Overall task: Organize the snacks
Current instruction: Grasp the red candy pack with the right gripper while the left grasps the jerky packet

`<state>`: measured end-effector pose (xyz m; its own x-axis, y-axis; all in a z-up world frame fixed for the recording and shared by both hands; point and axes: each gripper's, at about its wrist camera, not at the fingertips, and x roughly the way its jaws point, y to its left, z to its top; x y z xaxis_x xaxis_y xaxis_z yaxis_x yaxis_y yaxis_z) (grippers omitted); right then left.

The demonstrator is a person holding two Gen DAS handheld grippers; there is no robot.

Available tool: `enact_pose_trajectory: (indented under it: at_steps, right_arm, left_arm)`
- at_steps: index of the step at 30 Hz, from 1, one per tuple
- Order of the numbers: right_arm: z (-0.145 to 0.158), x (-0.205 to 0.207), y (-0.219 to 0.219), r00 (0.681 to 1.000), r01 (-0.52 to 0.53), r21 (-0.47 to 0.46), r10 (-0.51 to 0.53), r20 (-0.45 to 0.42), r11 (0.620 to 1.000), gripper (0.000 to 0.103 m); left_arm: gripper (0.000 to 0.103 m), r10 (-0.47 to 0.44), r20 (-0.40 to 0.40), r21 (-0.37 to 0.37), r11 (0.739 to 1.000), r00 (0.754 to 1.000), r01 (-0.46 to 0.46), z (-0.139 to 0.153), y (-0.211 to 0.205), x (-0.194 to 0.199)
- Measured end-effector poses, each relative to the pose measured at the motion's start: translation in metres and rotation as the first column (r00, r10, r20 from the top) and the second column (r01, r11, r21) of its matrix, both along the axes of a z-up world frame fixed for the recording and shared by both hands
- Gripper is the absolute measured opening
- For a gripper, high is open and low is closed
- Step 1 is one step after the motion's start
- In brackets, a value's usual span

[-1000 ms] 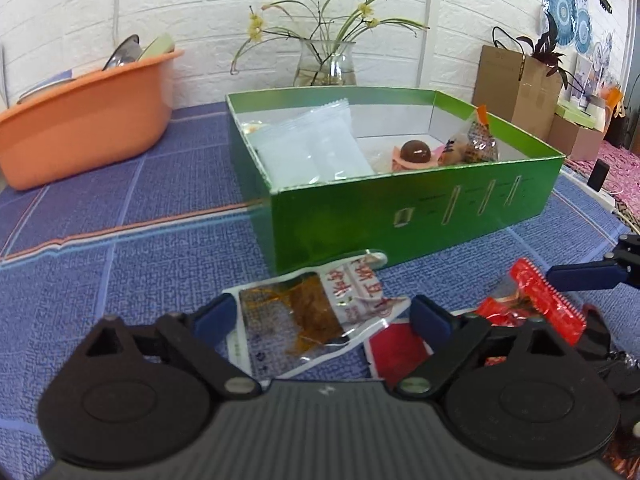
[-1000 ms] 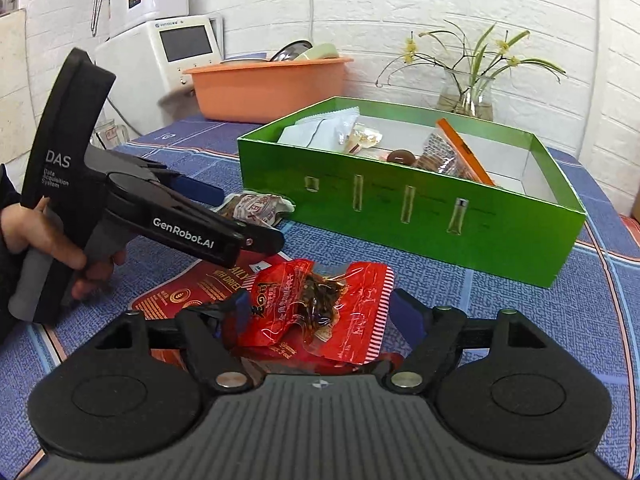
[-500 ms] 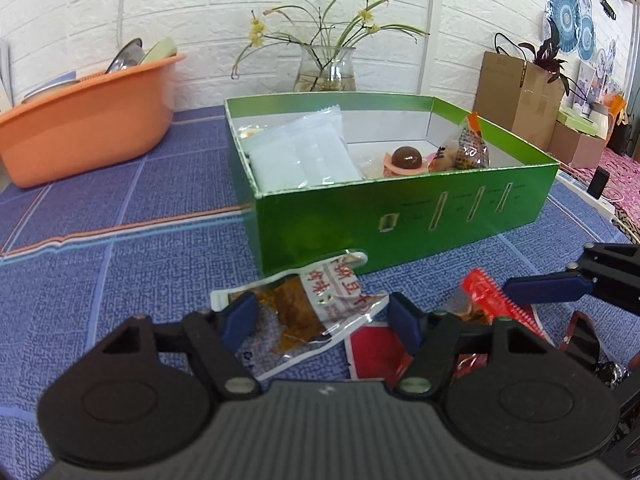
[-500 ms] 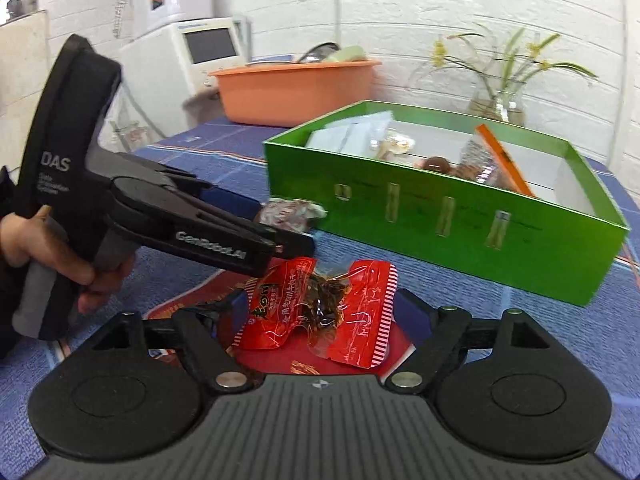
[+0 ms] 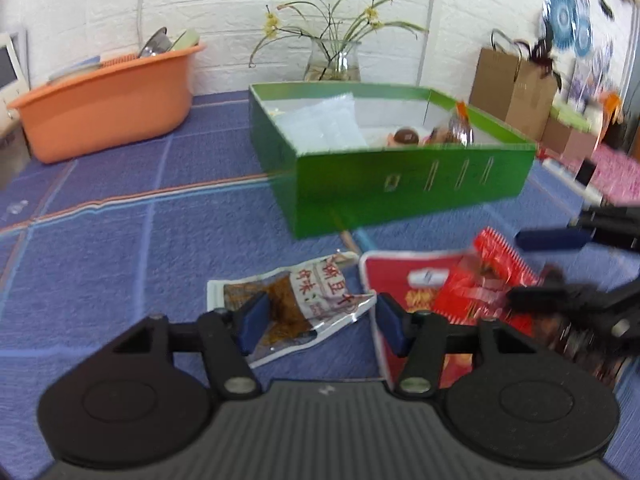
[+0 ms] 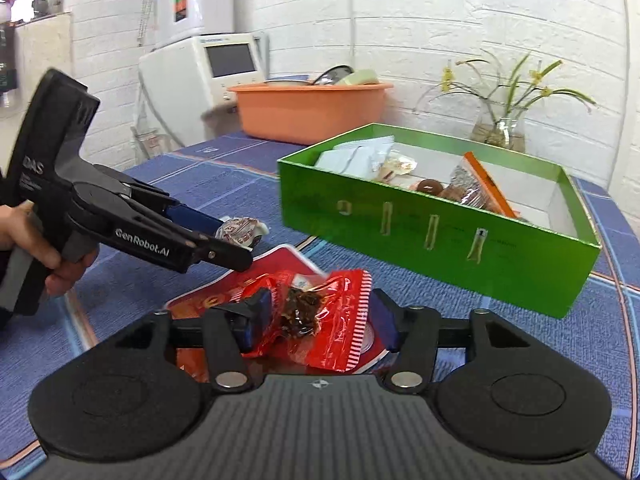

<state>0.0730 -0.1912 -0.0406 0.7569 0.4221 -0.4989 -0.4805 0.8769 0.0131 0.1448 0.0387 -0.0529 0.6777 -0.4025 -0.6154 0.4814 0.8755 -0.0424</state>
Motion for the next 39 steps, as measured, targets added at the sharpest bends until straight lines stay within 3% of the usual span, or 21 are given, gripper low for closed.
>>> enact_pose_trajectory:
  at_steps: [2, 5, 8, 9, 10, 12, 15, 20, 23, 26, 31, 34, 37, 39]
  right_arm:
    - [0.001, -0.008, -0.003, 0.999, -0.033, -0.006, 0.033, 0.012, 0.999, 0.103]
    - [0.004, -0.016, -0.006, 0.998, -0.055, -0.009, 0.055, 0.036, 0.998, 0.103]
    - [0.004, -0.018, -0.004, 0.996, -0.067, 0.003, 0.067, 0.053, 0.998, 0.103]
    - [0.003, -0.018, -0.002, 0.996, -0.07, 0.008, 0.069, 0.054, 0.998, 0.103]
    - [0.003, -0.017, 0.001, 0.996, -0.073, 0.011, 0.073, 0.053, 0.997, 0.103]
    - [0.002, -0.014, 0.005, 0.995, -0.096, 0.007, 0.096, 0.039, 0.995, 0.103]
    - [0.001, -0.01, 0.01, 0.992, -0.126, -0.011, 0.126, 0.019, 0.992, 0.103]
    - [-0.009, 0.016, 0.018, 0.996, -0.054, -0.024, 0.052, -0.072, 0.998, 0.103]
    - [-0.014, 0.017, 0.021, 0.997, -0.041, -0.037, 0.039, -0.06, 0.998, 0.103]
    - [-0.015, 0.018, 0.02, 0.996, -0.039, -0.03, 0.037, -0.076, 0.999, 0.103]
    - [-0.017, 0.02, 0.023, 0.997, -0.048, -0.036, 0.046, -0.07, 0.998, 0.103]
    - [-0.015, 0.025, 0.023, 0.995, -0.057, -0.03, 0.054, -0.088, 0.998, 0.103]
    - [-0.014, 0.026, 0.025, 0.995, -0.064, -0.026, 0.062, -0.081, 0.998, 0.103]
    - [-0.014, 0.025, 0.026, 0.996, -0.067, -0.021, 0.066, -0.061, 0.998, 0.103]
  left_arm:
    - [0.058, 0.002, -0.001, 0.013, 1.0, 1.0, -0.002, 0.0, 0.012, -0.012]
    - [0.059, 0.004, -0.019, -0.036, 0.999, 1.0, -0.005, 0.005, 0.028, -0.025]
    - [0.078, -0.012, 0.032, -0.102, 0.995, 0.999, 0.015, 0.015, 0.036, -0.036]
    - [0.08, -0.021, 0.074, -0.104, 0.994, 0.997, 0.028, 0.019, 0.036, -0.039]
    - [0.082, -0.031, 0.113, -0.091, 0.995, 0.993, 0.041, 0.022, 0.036, -0.04]
    - [0.102, -0.059, 0.151, -0.04, 0.997, 0.987, 0.066, 0.023, 0.034, -0.038]
    - [0.103, -0.139, 0.144, 0.056, 0.99, 0.98, 0.132, 0.016, 0.028, -0.028]
    - [0.103, -0.095, 0.011, 0.12, 0.988, 0.995, 0.093, -0.003, 0.014, -0.01]
    - [0.103, -0.082, 0.035, 0.098, 0.992, 0.996, 0.079, -0.007, 0.017, -0.017]
    - [0.103, -0.02, -0.006, 0.042, 0.999, 1.0, 0.02, -0.011, 0.025, -0.016]
    - [0.103, 0.092, 0.013, 0.052, 0.994, 0.996, -0.092, -0.013, 0.019, -0.027]
    - [0.103, 0.096, 0.025, 0.045, 0.994, 0.995, -0.097, -0.014, 0.02, -0.028]
    - [0.096, 0.091, 0.024, 0.03, 0.995, 0.996, -0.092, -0.013, 0.022, -0.028]
    - [0.082, 0.079, 0.027, 0.021, 0.997, 0.997, -0.079, -0.011, 0.02, -0.03]
